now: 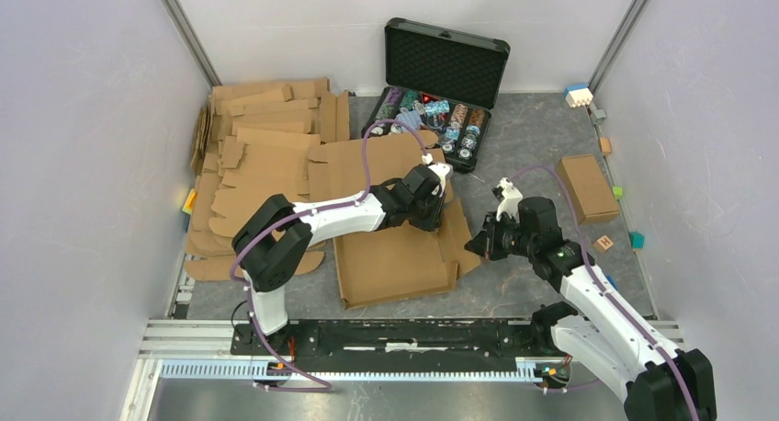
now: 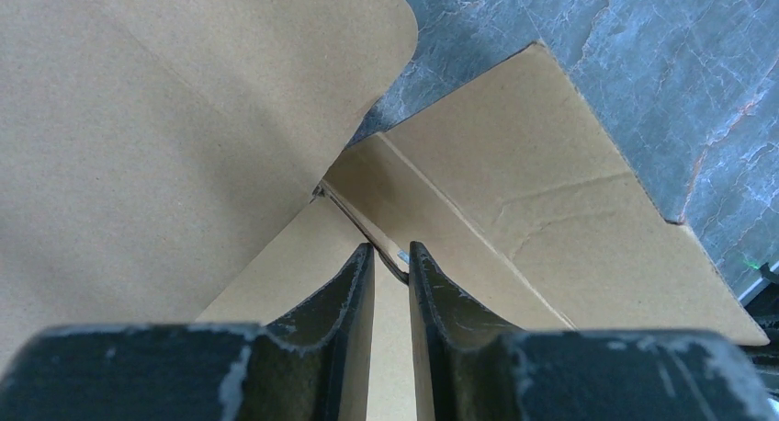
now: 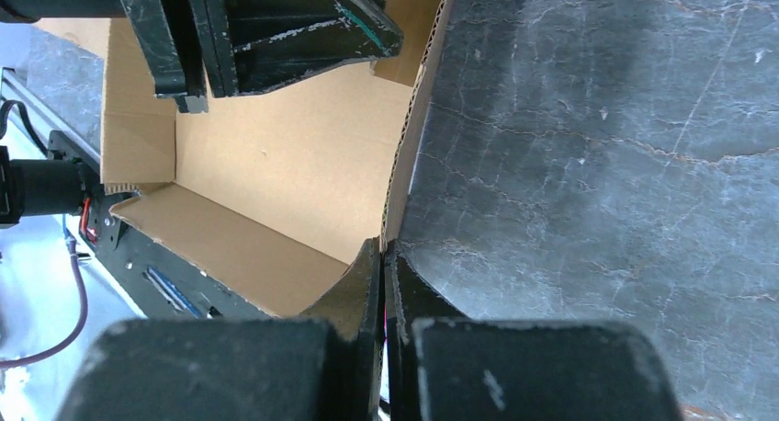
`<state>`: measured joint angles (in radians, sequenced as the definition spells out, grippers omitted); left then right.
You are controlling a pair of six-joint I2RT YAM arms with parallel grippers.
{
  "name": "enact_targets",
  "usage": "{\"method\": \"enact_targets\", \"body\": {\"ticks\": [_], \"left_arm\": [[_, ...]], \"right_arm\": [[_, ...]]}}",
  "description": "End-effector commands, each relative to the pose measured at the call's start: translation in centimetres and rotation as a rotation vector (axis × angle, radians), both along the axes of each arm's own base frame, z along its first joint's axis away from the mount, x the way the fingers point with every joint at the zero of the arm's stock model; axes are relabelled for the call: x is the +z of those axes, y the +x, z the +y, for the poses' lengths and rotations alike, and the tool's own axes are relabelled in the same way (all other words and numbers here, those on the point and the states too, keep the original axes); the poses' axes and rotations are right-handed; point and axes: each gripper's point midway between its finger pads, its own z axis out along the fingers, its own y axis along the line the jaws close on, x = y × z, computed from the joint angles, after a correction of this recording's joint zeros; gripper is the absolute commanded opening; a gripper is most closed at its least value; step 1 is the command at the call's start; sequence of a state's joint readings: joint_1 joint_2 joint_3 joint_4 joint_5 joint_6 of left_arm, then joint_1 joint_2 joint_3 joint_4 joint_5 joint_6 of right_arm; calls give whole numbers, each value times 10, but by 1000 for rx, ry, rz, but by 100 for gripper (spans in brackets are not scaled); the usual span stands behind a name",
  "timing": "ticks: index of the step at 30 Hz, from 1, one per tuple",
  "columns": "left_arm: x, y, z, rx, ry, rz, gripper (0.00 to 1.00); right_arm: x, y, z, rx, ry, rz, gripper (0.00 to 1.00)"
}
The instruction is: Fold the paper box
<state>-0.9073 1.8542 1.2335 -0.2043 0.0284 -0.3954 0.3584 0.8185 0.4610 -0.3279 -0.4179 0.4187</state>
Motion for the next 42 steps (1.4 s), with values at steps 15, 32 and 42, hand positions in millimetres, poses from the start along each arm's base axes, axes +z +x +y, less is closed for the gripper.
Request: {"method": "enact_targets", "body": {"ticks": [15, 32, 42], "left_arm": [[20, -13, 4, -36, -42, -32, 50], [92, -17, 143, 393, 96, -161, 66], [53, -73, 232, 685, 97, -56, 72]], "right_arm": [[28, 17, 0, 33, -35, -106, 0], [18, 19, -6, 60, -105, -115, 0], [18, 16, 0, 95, -79, -124, 0]]}}
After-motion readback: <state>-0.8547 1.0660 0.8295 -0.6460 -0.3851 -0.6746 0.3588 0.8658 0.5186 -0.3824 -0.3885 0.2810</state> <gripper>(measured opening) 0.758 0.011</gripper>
